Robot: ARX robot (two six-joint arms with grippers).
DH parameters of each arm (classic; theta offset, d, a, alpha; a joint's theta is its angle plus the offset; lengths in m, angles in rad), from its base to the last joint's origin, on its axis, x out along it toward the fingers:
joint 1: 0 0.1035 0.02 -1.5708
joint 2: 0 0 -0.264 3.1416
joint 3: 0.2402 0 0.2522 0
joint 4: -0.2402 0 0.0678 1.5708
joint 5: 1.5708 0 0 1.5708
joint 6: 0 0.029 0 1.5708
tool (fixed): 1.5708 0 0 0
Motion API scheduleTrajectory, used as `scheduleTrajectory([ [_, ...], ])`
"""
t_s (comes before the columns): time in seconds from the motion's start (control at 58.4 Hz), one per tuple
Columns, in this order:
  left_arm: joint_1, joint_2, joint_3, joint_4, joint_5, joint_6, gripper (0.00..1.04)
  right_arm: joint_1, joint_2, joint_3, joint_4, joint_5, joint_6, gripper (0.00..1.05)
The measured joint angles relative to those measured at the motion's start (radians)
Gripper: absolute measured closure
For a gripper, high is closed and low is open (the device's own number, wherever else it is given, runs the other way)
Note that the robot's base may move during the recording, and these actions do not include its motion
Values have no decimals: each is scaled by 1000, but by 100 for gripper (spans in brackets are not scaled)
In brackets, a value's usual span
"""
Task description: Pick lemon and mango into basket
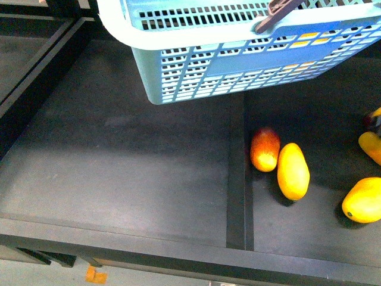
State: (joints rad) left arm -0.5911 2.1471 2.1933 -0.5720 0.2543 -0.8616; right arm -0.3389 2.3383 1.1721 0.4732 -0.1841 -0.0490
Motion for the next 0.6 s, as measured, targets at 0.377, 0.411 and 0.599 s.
scheduleTrajectory([
  [0.377, 0, 0, 0, 0, 0, 0, 100, -77, -418, -143, 89, -153, 13, 44],
  [0.411, 0, 0, 0, 0, 0, 0, 100, -61, -460, -162, 101, -169, 18, 44],
  [0.599, 0, 0, 0, 0, 0, 0, 100, 57, -619, -202, 158, -172, 44, 44],
])
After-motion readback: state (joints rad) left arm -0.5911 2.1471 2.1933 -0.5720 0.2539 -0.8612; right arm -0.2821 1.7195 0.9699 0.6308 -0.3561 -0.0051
